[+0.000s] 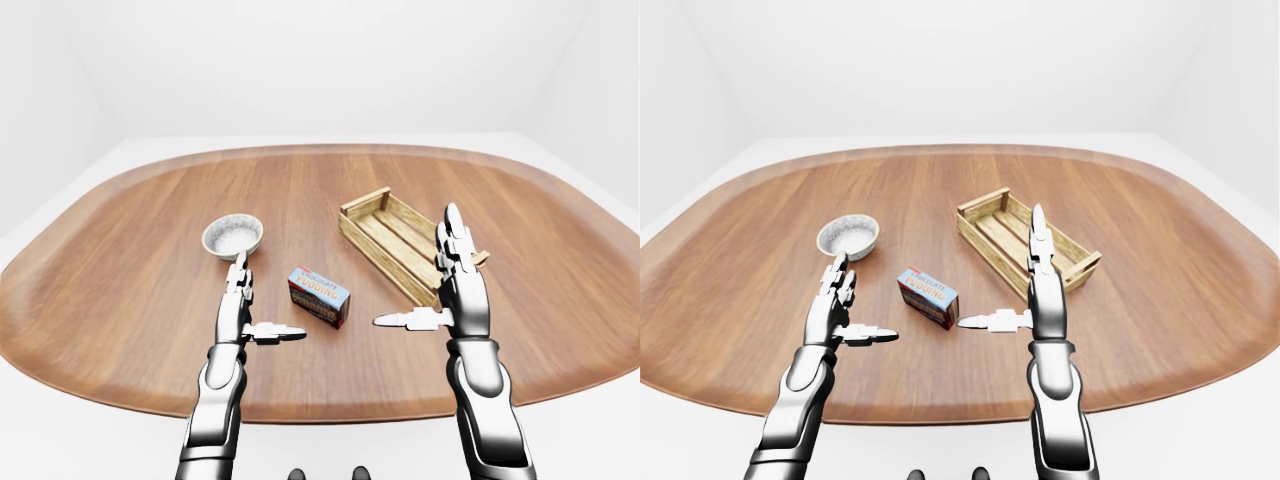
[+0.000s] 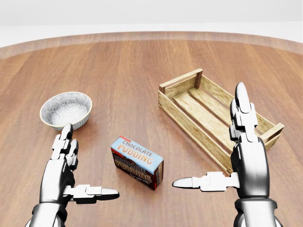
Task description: Pick up the chocolate pudding and put it in the tray.
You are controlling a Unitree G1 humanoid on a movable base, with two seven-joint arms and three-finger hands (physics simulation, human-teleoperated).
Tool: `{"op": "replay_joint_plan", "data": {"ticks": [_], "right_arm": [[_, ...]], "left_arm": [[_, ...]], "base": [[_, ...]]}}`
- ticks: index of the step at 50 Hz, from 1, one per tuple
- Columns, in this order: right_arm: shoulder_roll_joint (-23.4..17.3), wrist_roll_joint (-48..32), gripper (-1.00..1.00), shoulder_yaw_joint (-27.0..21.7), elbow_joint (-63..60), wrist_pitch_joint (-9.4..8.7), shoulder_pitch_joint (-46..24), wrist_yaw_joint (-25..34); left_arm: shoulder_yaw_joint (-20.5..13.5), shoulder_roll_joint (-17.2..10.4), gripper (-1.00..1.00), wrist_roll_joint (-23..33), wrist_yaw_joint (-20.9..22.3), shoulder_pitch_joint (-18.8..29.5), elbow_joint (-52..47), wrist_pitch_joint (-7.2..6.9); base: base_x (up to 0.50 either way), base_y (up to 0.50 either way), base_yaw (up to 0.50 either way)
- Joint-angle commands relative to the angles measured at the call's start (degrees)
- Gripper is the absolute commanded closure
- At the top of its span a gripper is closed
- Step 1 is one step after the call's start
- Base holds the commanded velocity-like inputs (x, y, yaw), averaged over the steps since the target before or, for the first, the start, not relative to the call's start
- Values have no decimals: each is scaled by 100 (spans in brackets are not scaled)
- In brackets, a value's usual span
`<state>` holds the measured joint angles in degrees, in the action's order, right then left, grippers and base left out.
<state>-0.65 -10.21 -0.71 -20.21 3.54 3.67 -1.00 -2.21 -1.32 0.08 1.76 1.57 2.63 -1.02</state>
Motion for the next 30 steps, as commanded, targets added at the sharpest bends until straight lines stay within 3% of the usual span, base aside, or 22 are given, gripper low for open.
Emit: {"op": "replay_joint_plan", "data": {"ticks": [1,3,4,8,10,11,14,16,19,22,30], "right_arm": [[-2,7,-100,-1,11,-6,-9,5],[-3,6,-100,-4,-4,-16,-9,6],[-3,5,-100,-1,163,146,15,-26],[-3,11,-100,-2,85,76,2,-4],[-2,12,-100,-2,194,146,24,-25],[-3,11,-100,-6,42,40,8,3],[-2,12,-100,-1,261,146,35,-35],[-3,13,-100,-6,15,8,4,14],[-3,19,-100,-7,202,146,26,-19],[-2,20,-100,-8,-15,-36,2,23],[0,15,-100,-5,-18,-60,-9,21]], "left_arm": [[3,2,-100,2,-2,-3,-16,-12],[-2,1,-100,4,-4,15,39,26],[-1,1,-100,3,-6,13,19,7],[1,0,-100,4,-5,12,15,1],[12,0,-100,32,-15,10,35,10],[11,0,-100,36,-18,12,39,6],[19,3,-100,48,-19,-1,-8,-28],[20,3,-100,51,-19,2,-26,-53],[19,3,-100,51,-17,0,-31,-56],[15,3,-100,49,-14,1,-5,-34],[9,2,-100,45,-16,8,7,-26]], "base": [[19,0,0],[19,0,0],[18,0,0],[19,0,0],[19,0,0],[18,0,0],[19,0,0],[19,0,0],[19,0,0],[19,0,0],[18,0,0]]}}
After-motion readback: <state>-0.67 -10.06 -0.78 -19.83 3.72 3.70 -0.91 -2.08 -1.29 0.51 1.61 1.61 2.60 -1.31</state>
